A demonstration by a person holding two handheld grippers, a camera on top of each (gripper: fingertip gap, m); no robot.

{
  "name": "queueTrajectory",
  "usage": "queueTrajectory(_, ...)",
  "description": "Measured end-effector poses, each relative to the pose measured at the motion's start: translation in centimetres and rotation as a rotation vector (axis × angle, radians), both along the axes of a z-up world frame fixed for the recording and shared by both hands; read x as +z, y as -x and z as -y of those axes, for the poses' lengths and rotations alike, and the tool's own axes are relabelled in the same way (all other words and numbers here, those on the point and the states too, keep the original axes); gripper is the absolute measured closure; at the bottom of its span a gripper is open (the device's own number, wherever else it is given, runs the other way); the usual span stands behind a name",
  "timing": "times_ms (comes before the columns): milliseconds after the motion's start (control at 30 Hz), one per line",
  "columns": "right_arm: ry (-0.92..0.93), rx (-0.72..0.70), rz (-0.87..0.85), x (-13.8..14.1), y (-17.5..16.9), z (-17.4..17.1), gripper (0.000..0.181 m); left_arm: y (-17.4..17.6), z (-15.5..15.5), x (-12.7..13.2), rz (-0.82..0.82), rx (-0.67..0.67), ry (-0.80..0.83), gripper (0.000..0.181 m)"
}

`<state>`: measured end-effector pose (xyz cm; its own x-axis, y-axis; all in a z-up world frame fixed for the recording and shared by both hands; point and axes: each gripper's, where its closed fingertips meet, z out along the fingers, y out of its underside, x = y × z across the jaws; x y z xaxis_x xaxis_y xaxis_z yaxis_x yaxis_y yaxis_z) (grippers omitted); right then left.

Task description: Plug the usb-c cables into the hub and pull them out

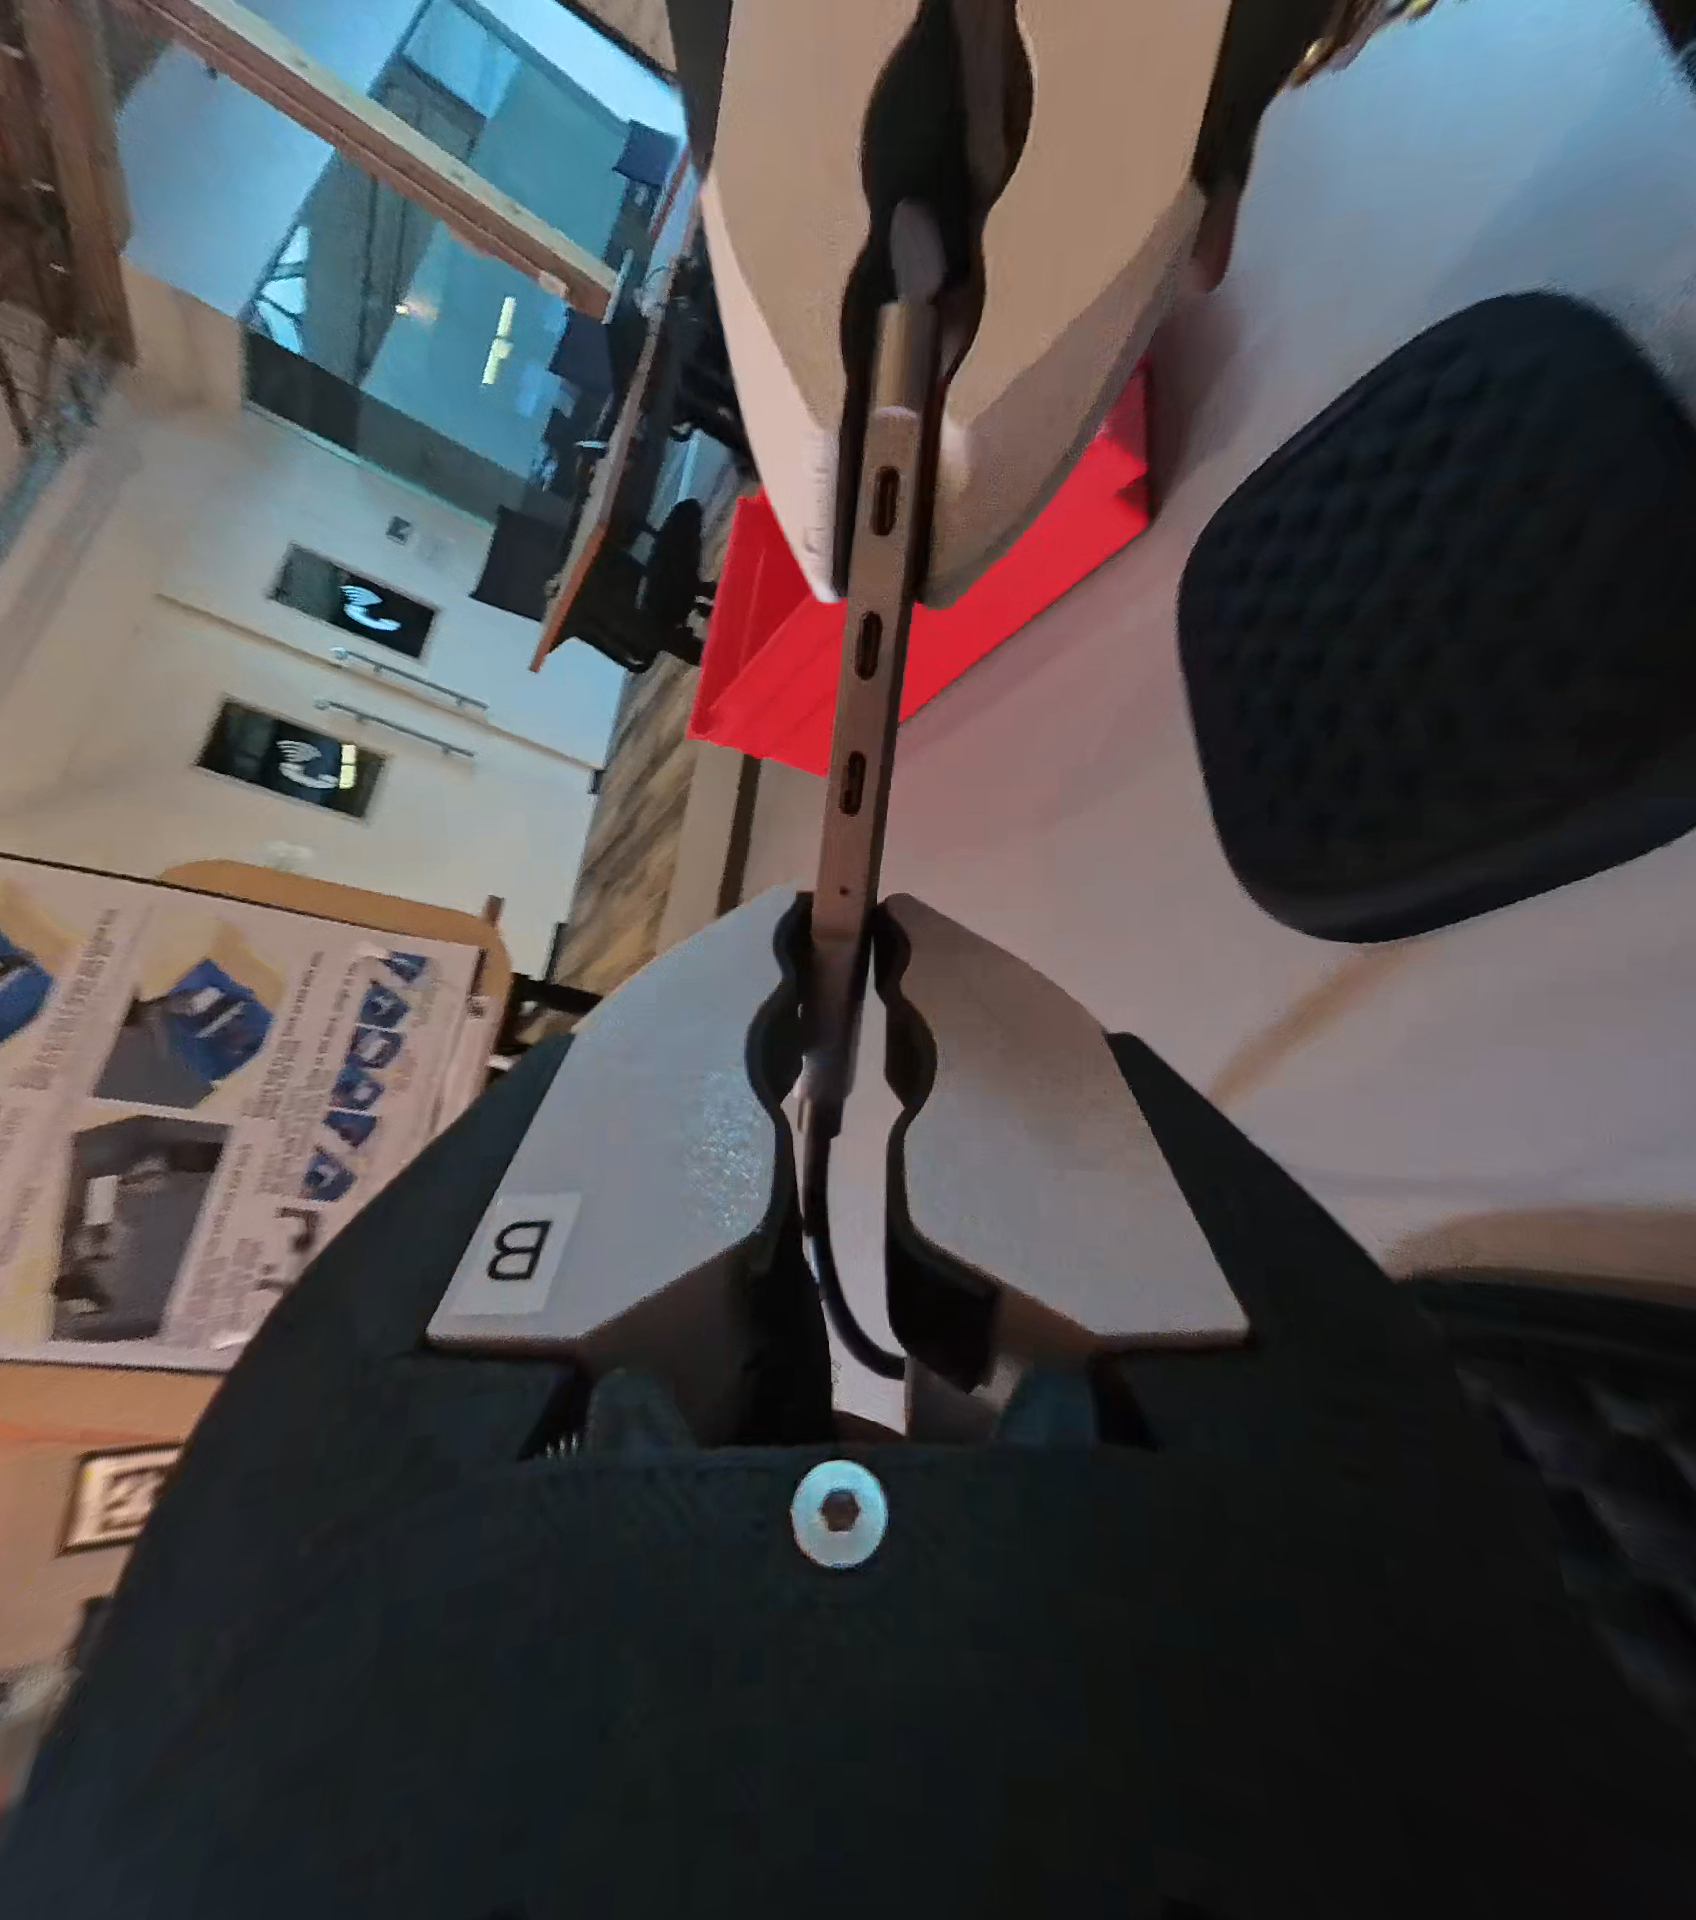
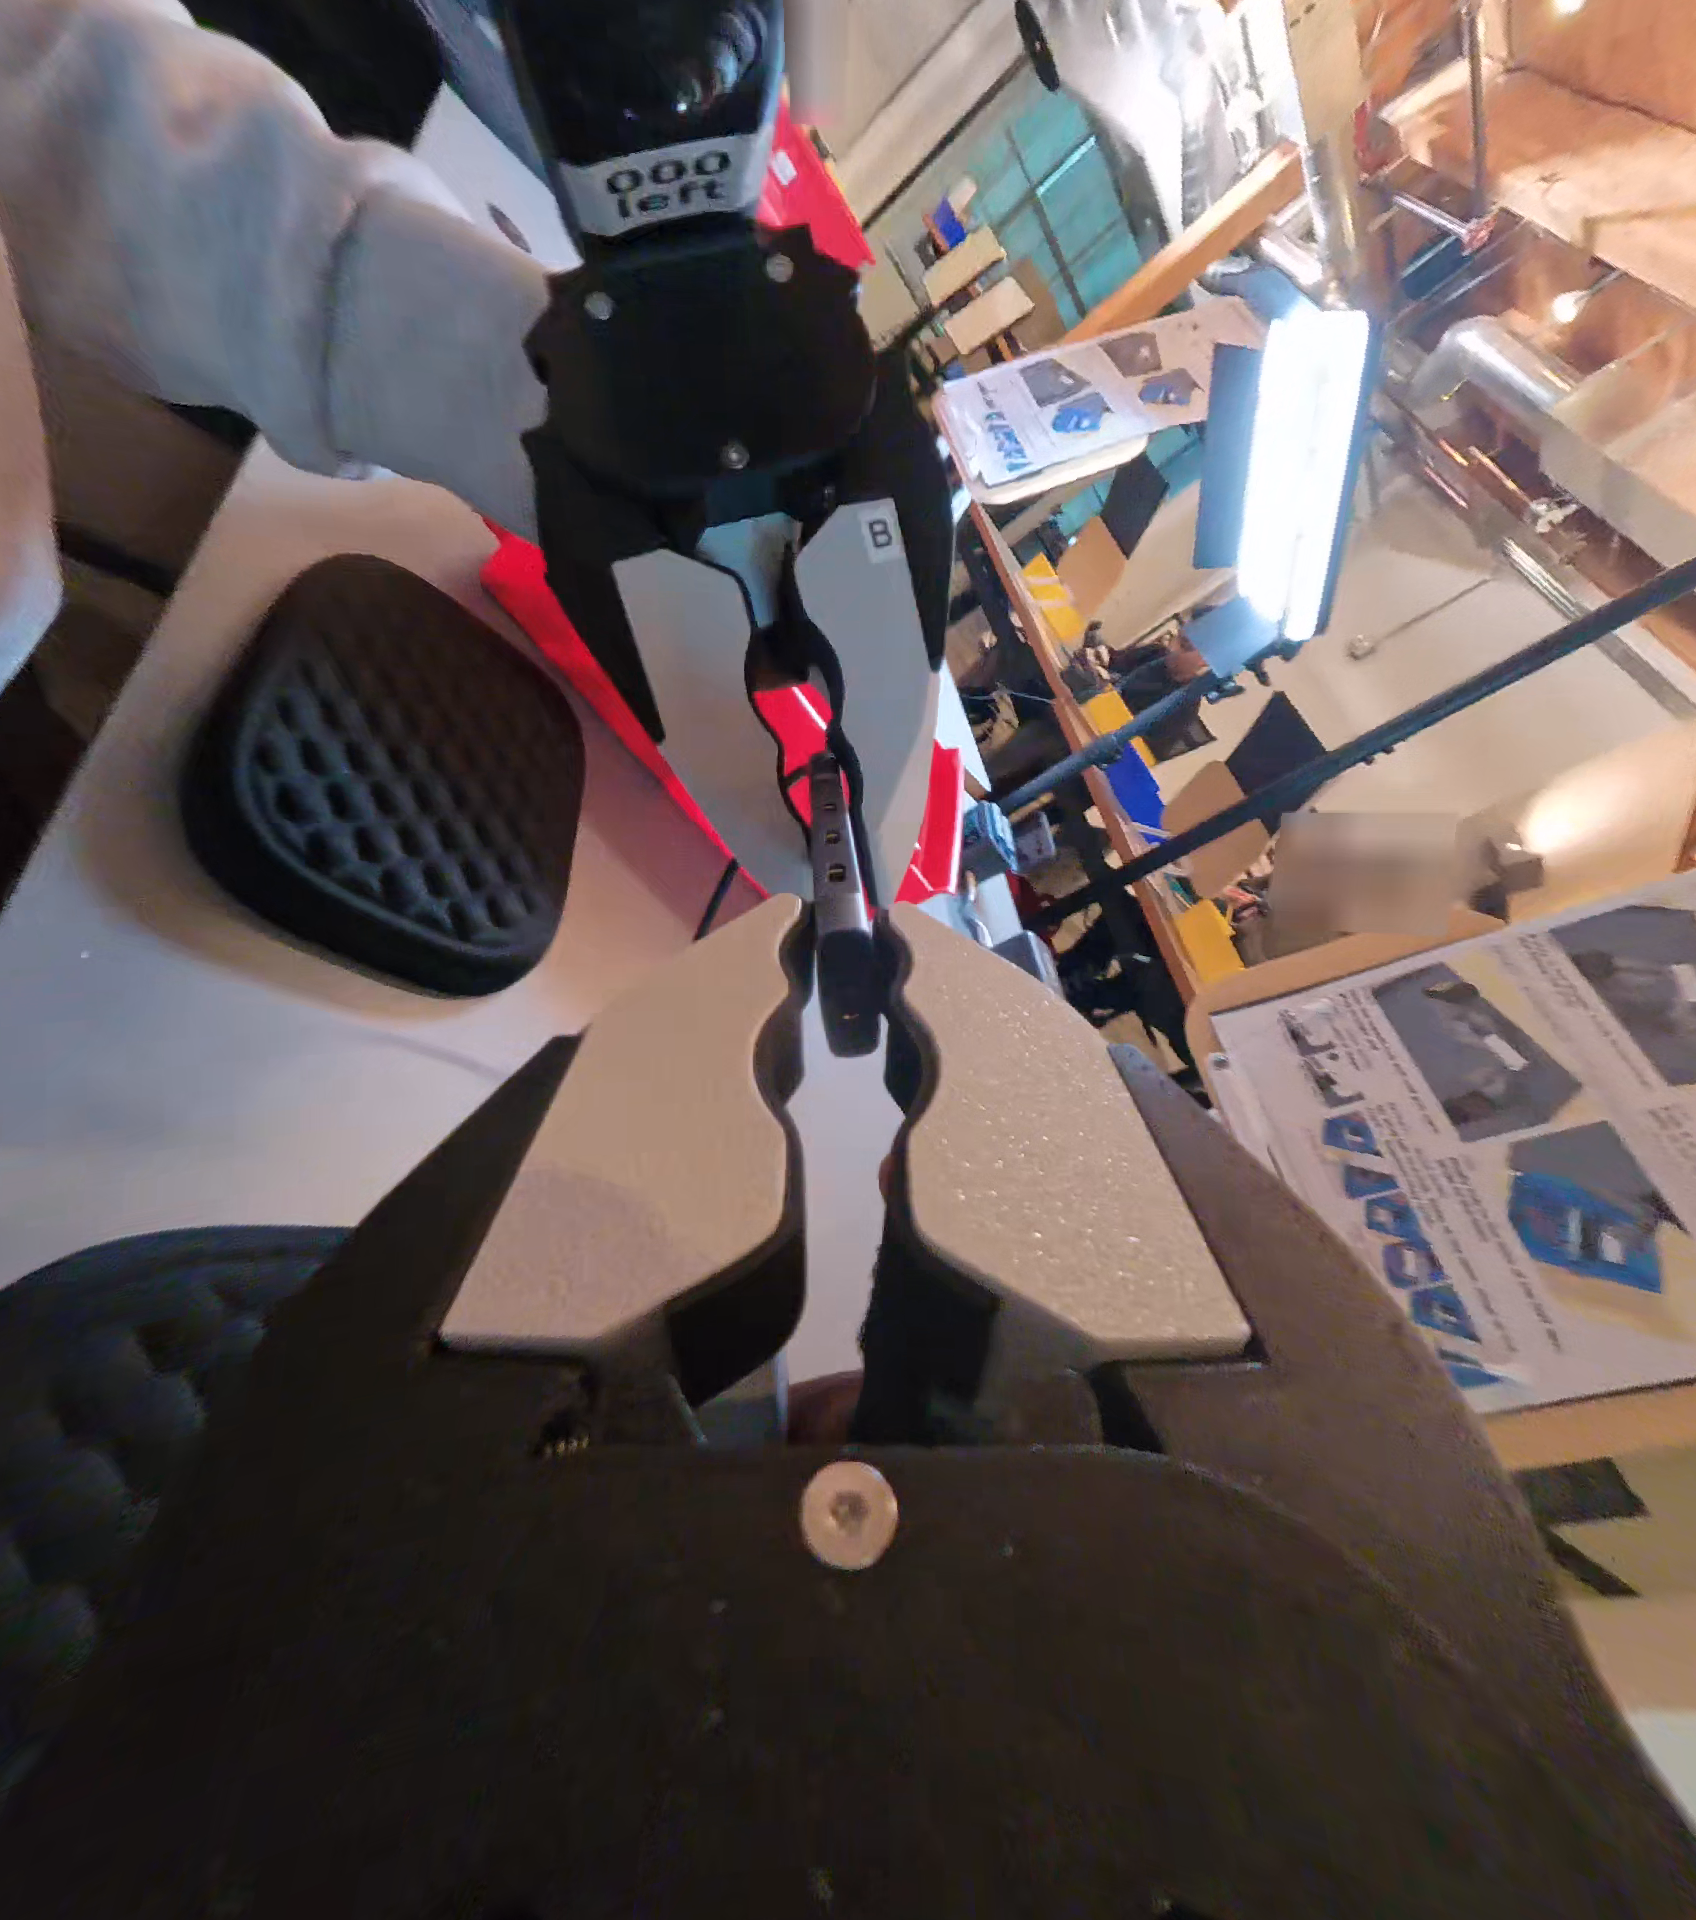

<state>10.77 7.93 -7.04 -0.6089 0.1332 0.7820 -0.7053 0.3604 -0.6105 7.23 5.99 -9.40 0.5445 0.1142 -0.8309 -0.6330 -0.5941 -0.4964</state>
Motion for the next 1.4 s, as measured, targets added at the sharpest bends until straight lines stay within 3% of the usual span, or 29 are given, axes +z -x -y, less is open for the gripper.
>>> queueTrajectory(100,0.011,-0.065,-0.094,0.9,0.5,-0.4,0.172,1.0,0.1,1.5,-0.052,0.081,-0.121,0.164)
queueTrajectory(167,-0.005,-0.213,-0.237,1.7,2.2,-1.5,0.173,2.0,1.2,2.4,-0.067,0.156,-0.195,0.150)
queueTrajectory(300,0.009,-0.394,-0.356,2.6,4.0,-3.8,0.173,2.2,3.2,2.5,0.058,0.184,-0.386,0.148)
queueTrajectory(467,-0.128,-0.535,-0.491,0.3,5.6,-5.7,0.173,1.5,5.6,1.3,0.130,0.217,-0.470,0.148)
queueTrajectory(700,-0.494,-0.418,-0.128,-11.4,3.0,-6.9,0.172,0.1,8.2,-0.8,0.140,0.298,-0.466,0.149)
queueTrajectory(867,-0.587,-0.427,0.013,-14.8,1.5,-7.2,0.166,-0.7,9.4,-0.6,0.180,0.308,-0.550,0.150)
queueTrajectory(967,-0.578,-0.415,0.053,-15.2,1.3,-7.0,0.164,-0.8,10.0,-0.6,0.211,0.310,-0.579,0.150)
queueTrajectory(1167,-0.577,-0.377,0.349,-15.6,0.4,-7.5,0.153,-0.9,10.3,-0.7,0.249,0.302,-0.598,0.150)
queueTrajectory(1233,-0.569,-0.376,0.441,-15.4,0.3,-7.7,0.139,-1.3,9.9,-1.3,0.308,0.280,-0.579,0.150)
queueTrajectory(1300,-0.533,-0.362,0.498,-14.5,0.3,-7.9,0.112,-1.7,9.6,-2.1,0.373,0.260,-0.547,0.150)
queueTrajectory(1400,-0.323,-0.234,0.633,-11.6,-0.6,-6.8,0.105,-2.4,9.6,-2.1,0.441,0.239,-0.544,0.149)
